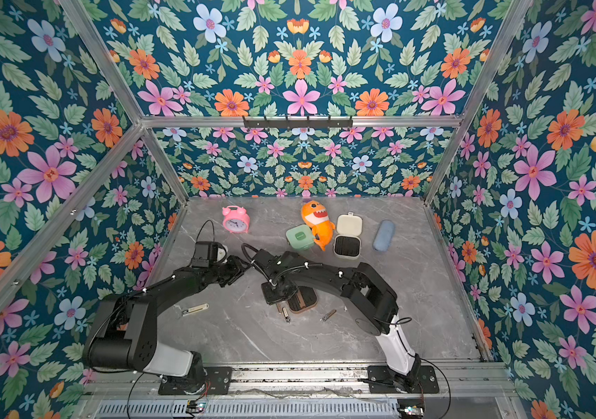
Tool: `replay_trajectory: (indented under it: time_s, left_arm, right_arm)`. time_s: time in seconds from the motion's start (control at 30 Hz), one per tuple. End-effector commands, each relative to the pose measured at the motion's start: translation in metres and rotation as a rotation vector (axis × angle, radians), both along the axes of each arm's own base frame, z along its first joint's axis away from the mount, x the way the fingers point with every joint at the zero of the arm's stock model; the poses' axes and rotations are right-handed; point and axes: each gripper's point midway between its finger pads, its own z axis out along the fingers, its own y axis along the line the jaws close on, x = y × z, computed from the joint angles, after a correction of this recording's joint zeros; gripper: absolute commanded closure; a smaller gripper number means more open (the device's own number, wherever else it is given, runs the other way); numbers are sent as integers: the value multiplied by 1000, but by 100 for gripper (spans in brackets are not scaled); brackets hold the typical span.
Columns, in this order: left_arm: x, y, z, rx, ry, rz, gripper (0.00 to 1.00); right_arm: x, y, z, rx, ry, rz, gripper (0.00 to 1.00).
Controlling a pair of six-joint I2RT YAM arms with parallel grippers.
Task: Organize nail clipper sets
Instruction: Pick up the nail clipper from the center of the board, then place the nail clipper in the storage box.
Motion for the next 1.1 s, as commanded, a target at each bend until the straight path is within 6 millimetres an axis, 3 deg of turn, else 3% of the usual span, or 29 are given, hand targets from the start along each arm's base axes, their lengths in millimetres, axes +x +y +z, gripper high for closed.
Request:
replay_trajectory:
  time_s: [0.0, 0.1, 0.27, 0.47, 0.7, 1.07]
  left_arm:
    - [12, -27, 9, -11, -15, -38, 53]
    - [19, -66, 13, -26, -17, -114, 54]
    - [28, -119, 19, -60, -27, -192, 54]
    - [30, -157, 9, -80, -8, -249, 55]
    - [25, -159, -14, -61, 27, -248, 57]
    - [19, -154, -29, -48, 50, -243, 58]
  right_arm:
    - [9, -16, 17, 35, -55, -16, 88]
    - [17, -41, 19, 32, -81, -33, 88]
    - [30, -73, 5, 24, -104, -66, 88]
    - [41, -76, -2, 32, -161, -60, 88]
    - [50, -73, -4, 35, -202, -46, 88]
    - [50, -72, -24, 0, -182, -26, 88]
